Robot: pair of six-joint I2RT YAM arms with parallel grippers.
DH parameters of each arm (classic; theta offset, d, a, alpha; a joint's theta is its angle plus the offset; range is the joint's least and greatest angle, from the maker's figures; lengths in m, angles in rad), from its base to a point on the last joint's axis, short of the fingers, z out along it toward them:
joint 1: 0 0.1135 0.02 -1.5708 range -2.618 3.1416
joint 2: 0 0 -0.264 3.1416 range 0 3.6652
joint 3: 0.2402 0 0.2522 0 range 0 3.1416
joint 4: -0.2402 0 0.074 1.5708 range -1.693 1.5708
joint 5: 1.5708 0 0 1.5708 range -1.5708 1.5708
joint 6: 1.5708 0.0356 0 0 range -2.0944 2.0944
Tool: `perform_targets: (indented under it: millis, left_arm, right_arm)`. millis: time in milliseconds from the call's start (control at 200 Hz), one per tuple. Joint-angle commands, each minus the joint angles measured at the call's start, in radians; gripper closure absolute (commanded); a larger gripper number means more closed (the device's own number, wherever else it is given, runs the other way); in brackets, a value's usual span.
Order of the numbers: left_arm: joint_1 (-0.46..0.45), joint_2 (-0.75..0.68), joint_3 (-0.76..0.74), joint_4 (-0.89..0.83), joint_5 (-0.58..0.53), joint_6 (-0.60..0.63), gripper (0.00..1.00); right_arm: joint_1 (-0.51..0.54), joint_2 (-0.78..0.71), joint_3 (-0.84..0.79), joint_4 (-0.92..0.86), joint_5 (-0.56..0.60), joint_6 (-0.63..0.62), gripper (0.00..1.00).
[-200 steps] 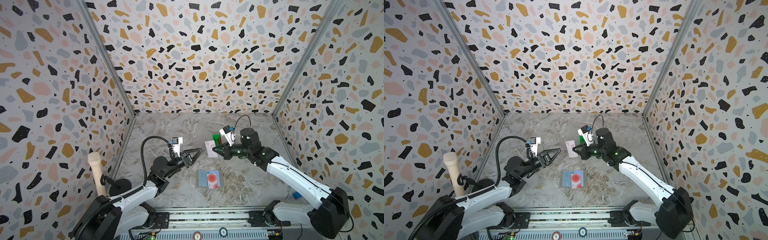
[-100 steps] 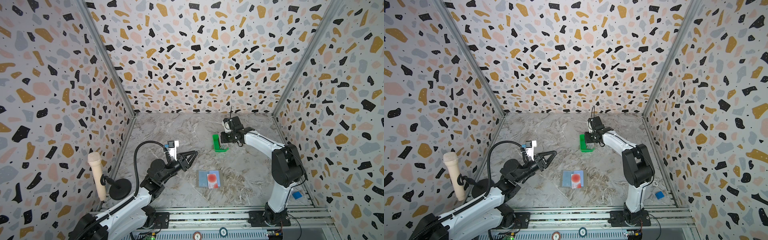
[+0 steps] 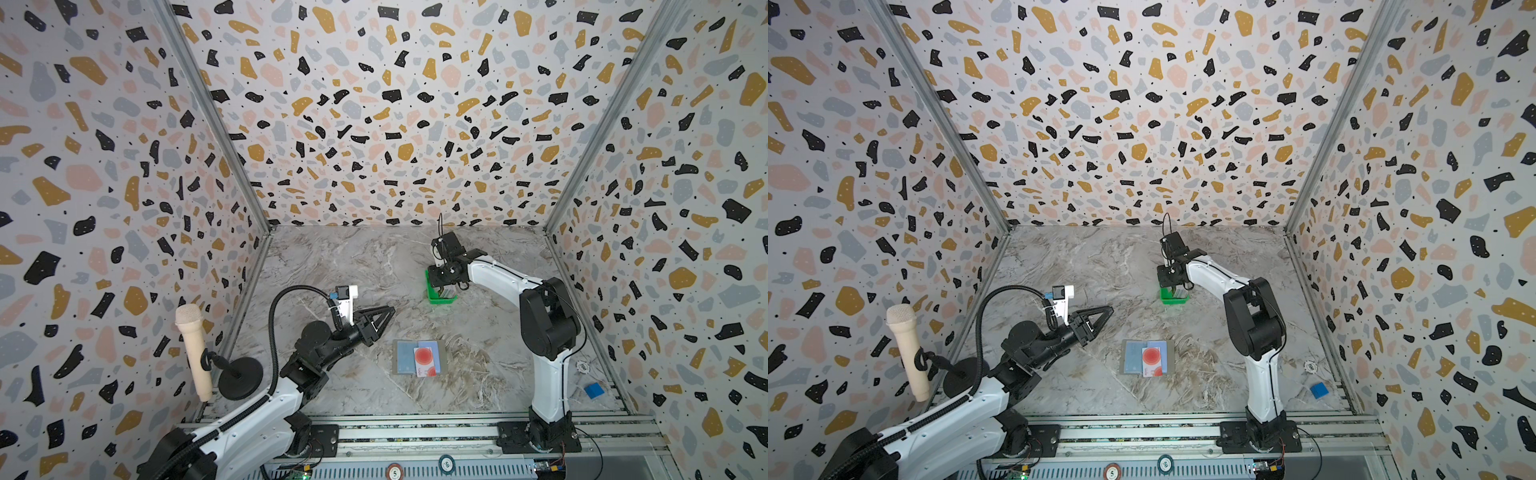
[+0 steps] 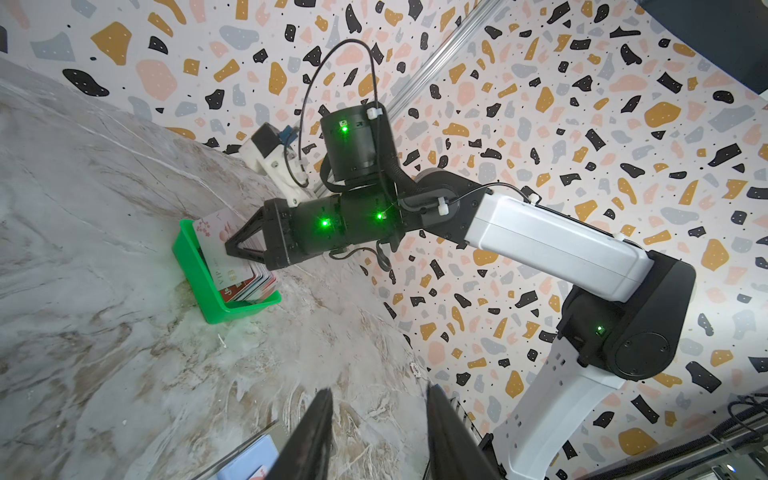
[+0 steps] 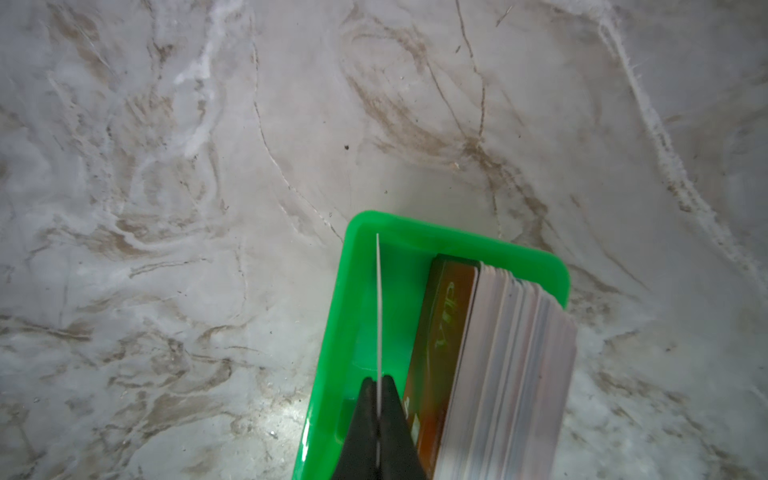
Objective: Put the credit cards into the card holder
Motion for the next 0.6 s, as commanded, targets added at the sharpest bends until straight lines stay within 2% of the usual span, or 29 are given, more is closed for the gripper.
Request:
perform_targets:
  millis: [0,75,160,220,340,410,506,596]
  left_arm:
    - [-0.002,-0.018,0.007,-0.001,-0.005,0.024,0.60]
    - [-0.002,-0.020,0.011,-0.015,-0.007,0.028,0.60]
    - [-0.002,-0.022,0.012,-0.022,-0.004,0.027,0.60]
    - [-0.002,-0.026,0.010,-0.023,0.000,0.023,0.60]
    - [-0.002,-0.035,0.004,-0.028,0.003,0.023,0.59]
    - [-0.003,-0.036,0.000,-0.036,0.001,0.024,0.58]
    - [-0.004,-0.020,-0.006,-0.061,-0.009,0.029,0.57]
    - [-0.023,0.019,-0.027,-0.028,-0.013,0.013,0.58]
  right_arm:
    - [0.018,0.007,0.059,-0.073,0.052,0.006,1.00]
    - [0.029,0.034,0.088,-0.100,0.077,0.010,1.00]
    - [0.040,0.060,0.124,-0.123,0.083,0.013,0.92]
    - [0.052,0.067,0.144,-0.128,0.076,0.012,0.84]
    - [0.102,0.038,0.170,-0.102,0.049,-0.014,0.60]
    - [0.127,-0.003,0.171,-0.097,0.056,-0.017,0.54]
    - [0.149,-0.099,0.102,-0.062,0.048,0.000,0.50]
    - [0.159,-0.235,-0.064,0.022,-0.007,0.029,0.49]
